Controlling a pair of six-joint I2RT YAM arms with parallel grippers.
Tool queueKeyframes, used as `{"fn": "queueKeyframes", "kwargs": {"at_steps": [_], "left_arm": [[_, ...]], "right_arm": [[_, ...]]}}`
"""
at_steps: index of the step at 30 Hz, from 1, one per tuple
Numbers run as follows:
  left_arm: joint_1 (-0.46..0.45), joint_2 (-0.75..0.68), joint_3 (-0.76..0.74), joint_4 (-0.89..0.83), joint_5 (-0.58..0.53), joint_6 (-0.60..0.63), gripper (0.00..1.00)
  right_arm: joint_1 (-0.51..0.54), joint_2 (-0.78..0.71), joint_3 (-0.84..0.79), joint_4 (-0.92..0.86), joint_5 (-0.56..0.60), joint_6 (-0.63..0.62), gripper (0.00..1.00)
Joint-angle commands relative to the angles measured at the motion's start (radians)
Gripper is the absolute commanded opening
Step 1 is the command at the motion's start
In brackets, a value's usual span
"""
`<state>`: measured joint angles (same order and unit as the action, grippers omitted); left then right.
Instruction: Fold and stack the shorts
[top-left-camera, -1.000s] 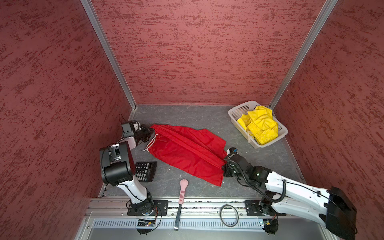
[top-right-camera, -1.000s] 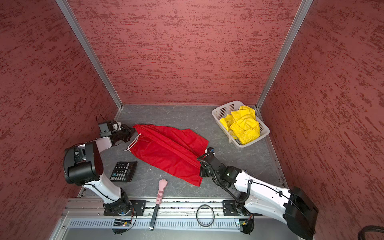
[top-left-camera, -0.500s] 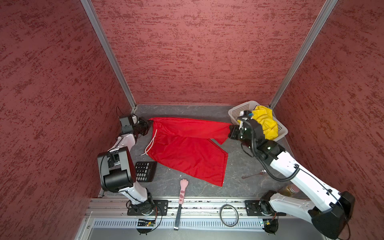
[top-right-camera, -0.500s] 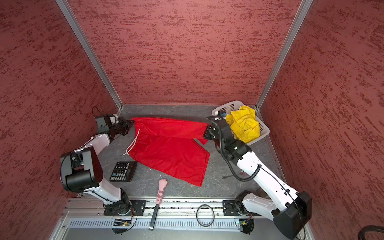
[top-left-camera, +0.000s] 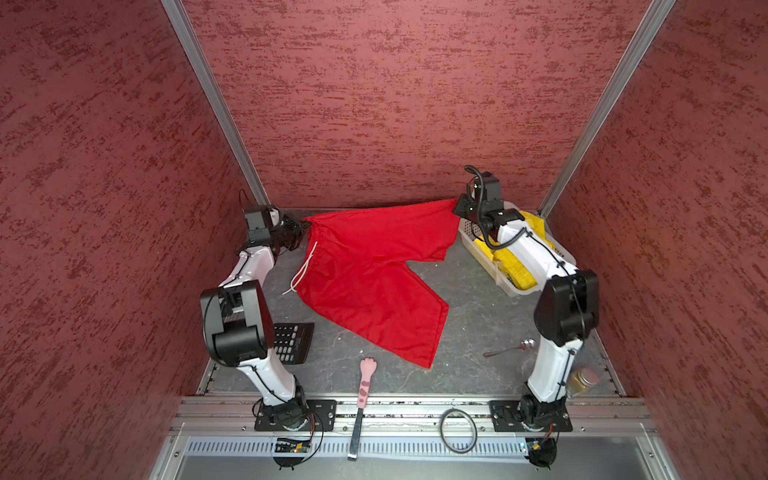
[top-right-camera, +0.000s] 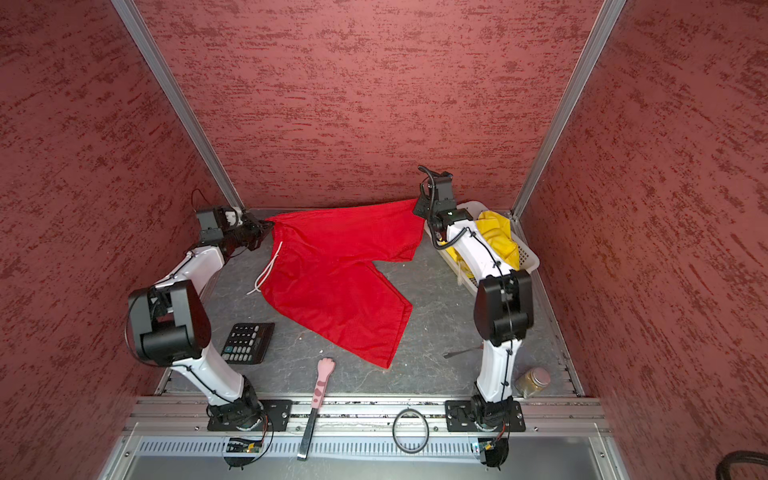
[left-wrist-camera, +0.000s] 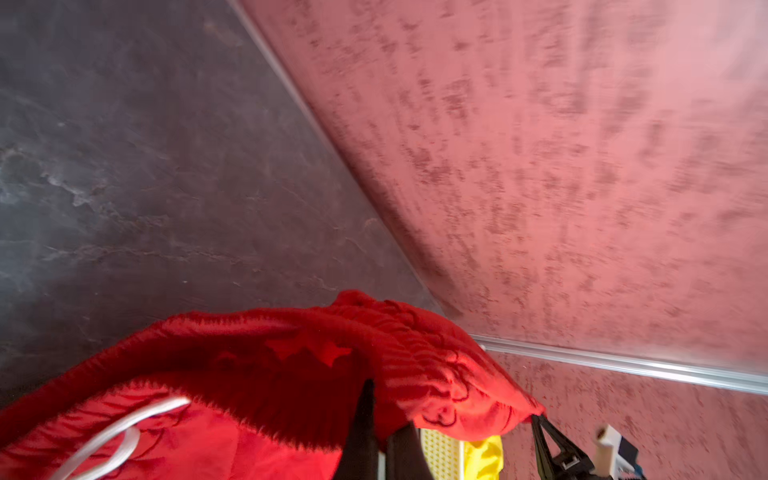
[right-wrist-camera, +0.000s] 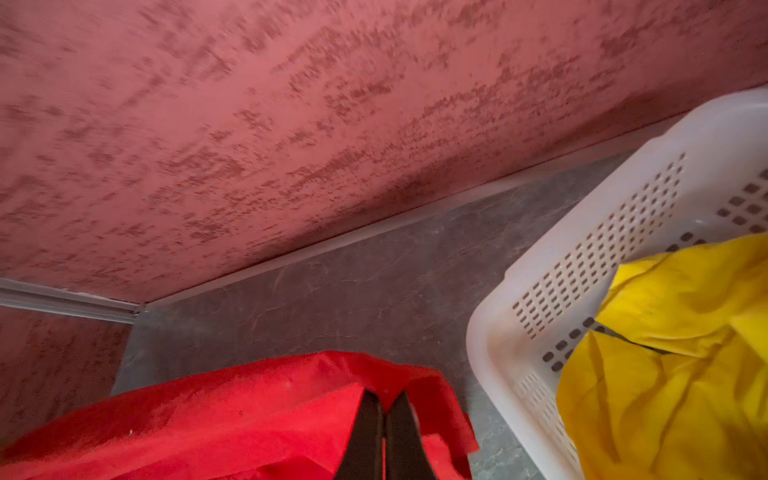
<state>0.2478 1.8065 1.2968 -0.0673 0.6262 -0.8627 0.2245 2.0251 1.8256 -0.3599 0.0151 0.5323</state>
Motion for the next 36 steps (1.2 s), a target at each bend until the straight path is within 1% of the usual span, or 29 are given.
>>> {"fn": "queueKeyframes", "kwargs": {"at_steps": [1,3,7,8,10,12,13,14,16,19,20,22,23,25,26,27,28,30,32,36], "left_arm": [[-0.007,0.108,0.068,-0.001,-0.045,0.006,0.00],[-0.016,0.163,0.117,-0.008,-0.055,0.007,0.00],[-0.027,0.233,0.191,-0.029,-0.080,0.017,0.00],[-0.027,0.242,0.203,-0.038,-0.087,0.021,0.08],[-0.025,0.256,0.223,-0.058,-0.091,0.025,0.27],[-0.020,0.258,0.232,-0.071,-0.088,0.025,0.46],[-0.018,0.253,0.233,-0.077,-0.088,0.026,0.51],[-0.015,0.245,0.229,-0.082,-0.088,0.025,0.53],[-0.010,0.214,0.209,-0.079,-0.087,0.029,0.57],[-0.003,0.141,0.164,-0.099,-0.097,0.039,0.61],[-0.002,0.111,0.141,-0.107,-0.101,0.042,0.61],[-0.007,0.037,0.092,-0.126,-0.106,0.045,0.61],[-0.017,-0.007,0.060,-0.140,-0.111,0.050,0.58],[-0.067,-0.093,0.001,-0.165,-0.139,0.074,0.52],[-0.109,-0.132,-0.017,-0.197,-0.162,0.102,0.50],[-0.159,-0.163,-0.027,-0.242,-0.190,0.125,0.48],[-0.204,-0.183,-0.032,-0.272,-0.200,0.141,0.45],[-0.307,-0.210,-0.039,-0.320,-0.200,0.160,0.39],[-0.406,-0.216,-0.047,-0.357,-0.206,0.163,0.30],[-0.581,-0.196,-0.074,-0.398,-0.238,0.137,0.17]], "right_arm": [[-0.016,0.148,0.160,-0.034,-0.013,-0.022,0.00],[-0.015,0.243,0.261,-0.034,0.003,-0.033,0.00],[-0.016,0.430,0.529,-0.119,0.007,-0.050,0.00],[-0.016,0.462,0.580,-0.144,0.002,-0.052,0.05],[-0.013,0.502,0.655,-0.190,-0.009,-0.065,0.28],[-0.010,0.484,0.648,-0.205,-0.011,-0.084,0.43],[-0.005,0.455,0.620,-0.208,-0.014,-0.101,0.46],[0.000,0.418,0.577,-0.199,-0.019,-0.121,0.47],[0.029,0.293,0.403,-0.131,-0.014,-0.161,0.50],[0.092,0.067,0.073,0.028,0.061,-0.213,0.60],[0.111,-0.007,-0.022,0.062,0.087,-0.214,0.62],[0.130,-0.136,-0.189,0.099,0.104,-0.176,0.63],[0.137,-0.201,-0.275,0.107,0.101,-0.153,0.62],[0.148,-0.311,-0.424,0.102,0.081,-0.112,0.51],[0.155,-0.361,-0.497,0.093,0.073,-0.095,0.39],[0.165,-0.409,-0.567,0.079,0.069,-0.081,0.13],[0.177,-0.447,-0.618,0.062,0.067,-0.072,0.00],[0.213,-0.515,-0.730,0.031,0.061,-0.060,0.00],[0.240,-0.560,-0.803,-0.002,0.043,-0.046,0.00],[0.246,-0.626,-0.931,-0.034,-0.057,0.028,0.00]]}}
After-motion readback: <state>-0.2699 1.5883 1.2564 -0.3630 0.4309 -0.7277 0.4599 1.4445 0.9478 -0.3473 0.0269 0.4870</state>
